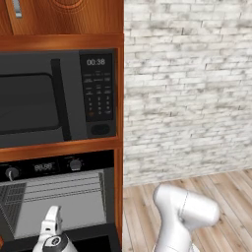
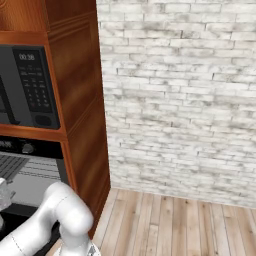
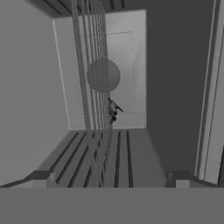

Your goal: Take the fish from the oven and place it on the plate on the counter.

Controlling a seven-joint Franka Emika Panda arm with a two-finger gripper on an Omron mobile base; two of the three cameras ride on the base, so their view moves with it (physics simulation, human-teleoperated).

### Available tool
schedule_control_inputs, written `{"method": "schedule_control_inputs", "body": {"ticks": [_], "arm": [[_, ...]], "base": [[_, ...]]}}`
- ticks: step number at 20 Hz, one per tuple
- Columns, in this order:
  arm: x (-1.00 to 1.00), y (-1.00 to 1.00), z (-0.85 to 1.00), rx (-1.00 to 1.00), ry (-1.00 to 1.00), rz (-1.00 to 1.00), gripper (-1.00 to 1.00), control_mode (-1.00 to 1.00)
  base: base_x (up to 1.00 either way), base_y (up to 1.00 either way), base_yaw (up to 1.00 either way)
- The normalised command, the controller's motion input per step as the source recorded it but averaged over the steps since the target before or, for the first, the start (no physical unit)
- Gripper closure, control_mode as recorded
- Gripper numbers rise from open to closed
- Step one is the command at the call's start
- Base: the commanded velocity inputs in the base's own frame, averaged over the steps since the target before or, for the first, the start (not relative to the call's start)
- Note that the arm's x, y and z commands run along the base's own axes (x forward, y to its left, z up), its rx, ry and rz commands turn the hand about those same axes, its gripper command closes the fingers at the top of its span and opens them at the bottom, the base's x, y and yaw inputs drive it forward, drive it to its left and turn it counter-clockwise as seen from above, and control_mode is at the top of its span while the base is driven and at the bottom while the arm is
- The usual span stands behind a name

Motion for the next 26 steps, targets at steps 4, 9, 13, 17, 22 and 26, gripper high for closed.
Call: {"method": "schedule_control_inputs", "body": {"ticks": [4,9,13,17,22,26], "arm": [[0.68,0.32,-0.49,0.0,-0.13,-0.04,-1.0,-1.0],[0.89,0.34,-0.4,0.0,-0.01,-0.04,-1.0,-1.0],[0.62,0.23,-0.52,-0.02,0.0,-0.04,-1.0,-1.0],[0.12,0.15,-0.74,-0.01,0.0,-0.08,-1.0,-1.0],[0.01,0.13,-0.73,-0.03,0.0,-0.02,-1.0,-1.0],[0.0,0.01,-0.97,0.0,-0.01,0.0,-1.0,-1.0]], "base": [[0.0,0.0,0.0],[0.0,0.0,0.0],[0.0,0.0,0.0],[0.0,0.0,0.0],[0.0,0.0,0.0],[0.0,0.0,0.0]]}}
